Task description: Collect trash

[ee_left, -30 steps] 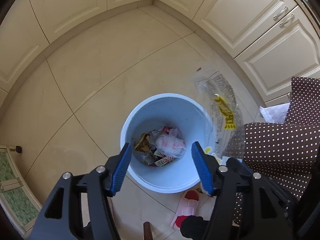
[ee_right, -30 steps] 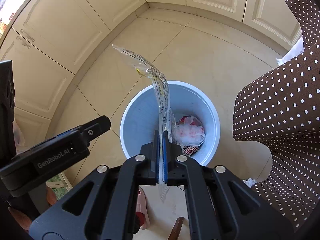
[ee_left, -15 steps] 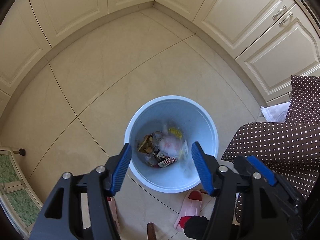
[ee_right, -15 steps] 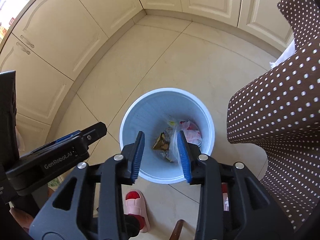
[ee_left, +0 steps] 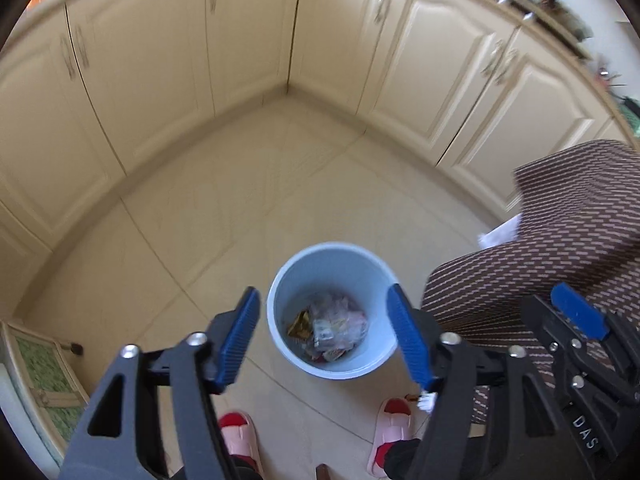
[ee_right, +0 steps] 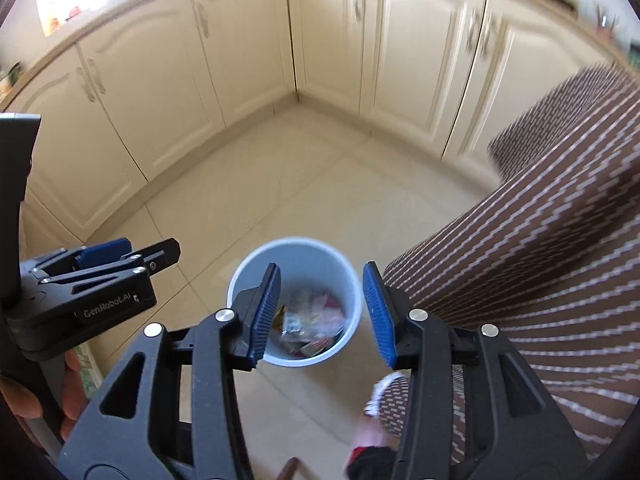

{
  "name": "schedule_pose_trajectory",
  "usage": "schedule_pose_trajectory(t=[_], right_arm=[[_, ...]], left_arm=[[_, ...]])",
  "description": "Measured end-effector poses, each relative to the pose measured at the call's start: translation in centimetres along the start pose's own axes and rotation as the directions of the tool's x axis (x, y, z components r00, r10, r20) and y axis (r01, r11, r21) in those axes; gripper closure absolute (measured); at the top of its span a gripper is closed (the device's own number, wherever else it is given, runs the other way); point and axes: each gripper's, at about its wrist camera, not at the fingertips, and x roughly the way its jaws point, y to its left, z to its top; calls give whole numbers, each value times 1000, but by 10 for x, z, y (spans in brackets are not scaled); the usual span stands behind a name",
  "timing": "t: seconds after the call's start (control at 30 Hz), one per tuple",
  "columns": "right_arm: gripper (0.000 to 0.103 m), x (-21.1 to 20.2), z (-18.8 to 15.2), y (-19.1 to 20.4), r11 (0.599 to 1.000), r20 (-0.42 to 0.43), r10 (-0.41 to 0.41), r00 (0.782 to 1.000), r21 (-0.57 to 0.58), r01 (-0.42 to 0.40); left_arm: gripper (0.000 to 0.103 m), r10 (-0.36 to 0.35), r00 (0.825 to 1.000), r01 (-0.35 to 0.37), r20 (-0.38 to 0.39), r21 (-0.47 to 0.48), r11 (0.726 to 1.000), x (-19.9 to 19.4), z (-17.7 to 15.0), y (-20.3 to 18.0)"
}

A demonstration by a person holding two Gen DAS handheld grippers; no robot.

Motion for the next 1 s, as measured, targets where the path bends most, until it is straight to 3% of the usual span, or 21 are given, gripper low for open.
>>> schedule_pose_trajectory(t=[0.2,0.33,0.43,0.8,1.0], right_arm=[[49,-115,-5,-1,999,171,-39,984,-26,44],[41,-187,-16,-13,997,281,-76,957,-11,82],[35,-237,-29,-24,995,353,-101,930,14,102],[22,-380,-80,-61,982,524,-188,831,116,149],[16,-434,-100,-74,970,601,-244,761,158,187]], left_arm=[[24,-22,985,18,172,29,999,-111,-15,-27],[20,-46,963,33,267,55,998,-177,-28,-51],[19,-13,946,-15,324,85,996,-215,-39,-74],[17,-126,853,30,506,194,980,-359,-87,-132],[17,-165,798,42,580,220,975,-414,-111,-161]])
